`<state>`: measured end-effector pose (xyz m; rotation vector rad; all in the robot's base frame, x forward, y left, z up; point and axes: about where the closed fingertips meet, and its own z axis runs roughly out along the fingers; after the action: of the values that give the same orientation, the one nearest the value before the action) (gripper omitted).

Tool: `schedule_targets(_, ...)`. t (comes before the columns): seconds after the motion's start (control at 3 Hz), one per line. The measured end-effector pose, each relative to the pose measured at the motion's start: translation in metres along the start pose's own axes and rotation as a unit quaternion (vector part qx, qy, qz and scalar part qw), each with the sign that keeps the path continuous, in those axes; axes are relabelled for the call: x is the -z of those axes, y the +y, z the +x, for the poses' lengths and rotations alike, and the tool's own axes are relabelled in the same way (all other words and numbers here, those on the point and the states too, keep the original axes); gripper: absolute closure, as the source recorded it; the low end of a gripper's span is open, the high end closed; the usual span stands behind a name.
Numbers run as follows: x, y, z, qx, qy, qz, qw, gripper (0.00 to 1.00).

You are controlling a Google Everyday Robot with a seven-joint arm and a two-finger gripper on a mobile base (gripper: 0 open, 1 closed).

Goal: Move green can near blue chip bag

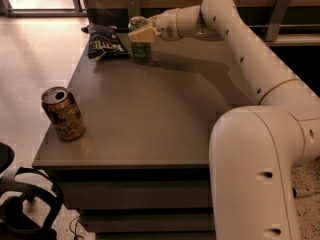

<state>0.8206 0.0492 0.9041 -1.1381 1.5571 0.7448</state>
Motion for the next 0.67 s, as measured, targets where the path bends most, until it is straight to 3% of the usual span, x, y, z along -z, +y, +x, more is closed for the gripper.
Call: schedule_targets(0.67, -0.0134, -0.0073, 0.0106, 0.002, 0.011, 0.007, 0.9999, 1.00)
